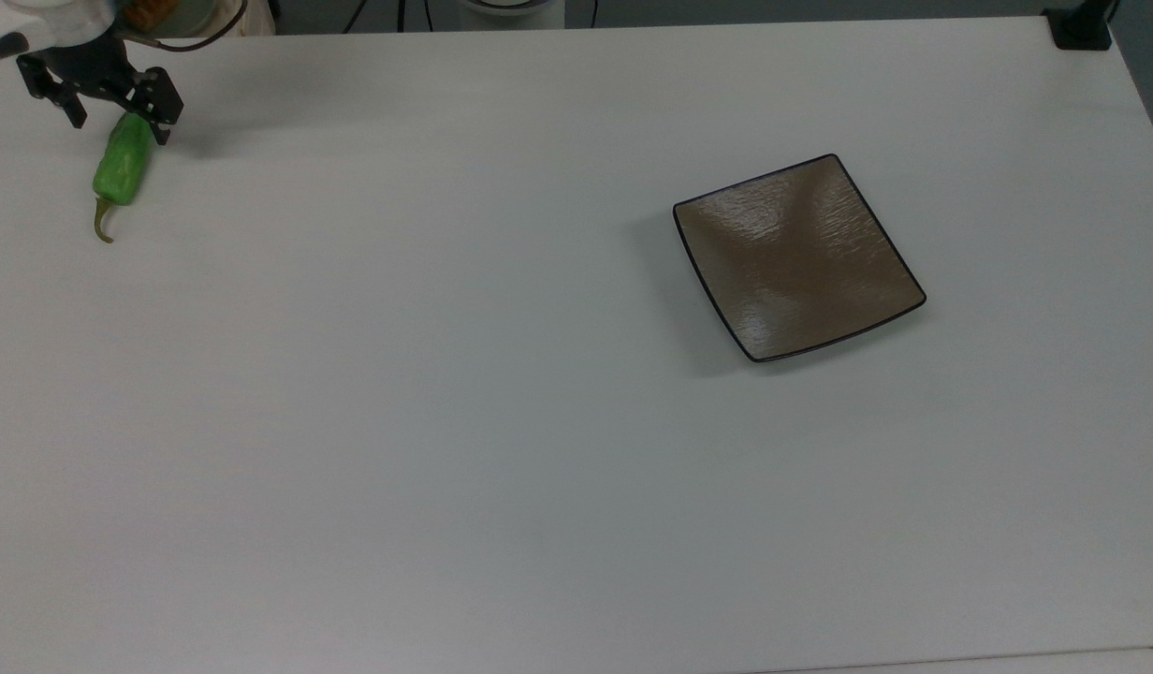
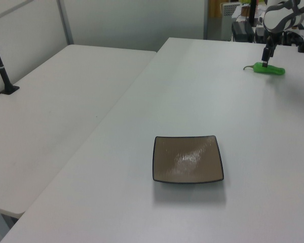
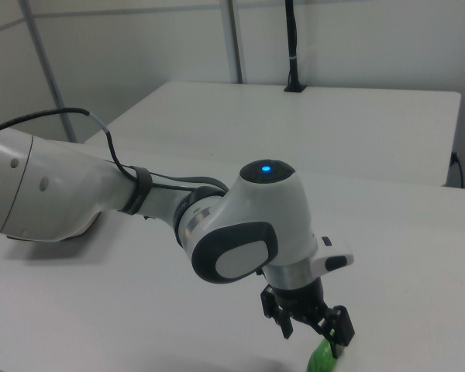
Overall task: Chili peppers are placed on a ceramic plate
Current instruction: 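Close the gripper on the green chili pepper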
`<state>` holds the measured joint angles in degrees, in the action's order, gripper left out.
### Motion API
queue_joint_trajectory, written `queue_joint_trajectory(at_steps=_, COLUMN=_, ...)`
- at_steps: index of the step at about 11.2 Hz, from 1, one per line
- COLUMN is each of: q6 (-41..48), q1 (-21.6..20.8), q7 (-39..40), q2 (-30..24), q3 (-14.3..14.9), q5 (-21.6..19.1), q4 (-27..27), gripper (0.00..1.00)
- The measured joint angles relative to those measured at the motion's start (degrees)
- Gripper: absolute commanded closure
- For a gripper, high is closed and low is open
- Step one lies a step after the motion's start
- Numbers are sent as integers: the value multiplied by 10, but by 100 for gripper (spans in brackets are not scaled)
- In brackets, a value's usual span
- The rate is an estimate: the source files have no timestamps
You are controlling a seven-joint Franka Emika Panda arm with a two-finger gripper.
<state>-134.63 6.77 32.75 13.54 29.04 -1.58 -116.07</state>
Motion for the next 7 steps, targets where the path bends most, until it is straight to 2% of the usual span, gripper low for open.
queue_joint_trajectory(at_steps=2, q6=0, q1=5, q7=9, q2=4, q3=1, q5=-6, q4=-1, gripper=0)
queue_joint_trajectory(at_steps=5, q6=-21, q1=5, q7=15, q2=33, q3=1, q5=-40, q4=-1, gripper=3)
queue_joint_trajectory(at_steps=6, q6=-35, q1=4, q7=16, q2=45, q3=0, q5=-42, q4=-1, gripper=9)
queue_joint_trajectory(at_steps=7, q6=-49, q1=4, q7=18, q2=55, q3=0, q5=-42, q4=-1, gripper=26)
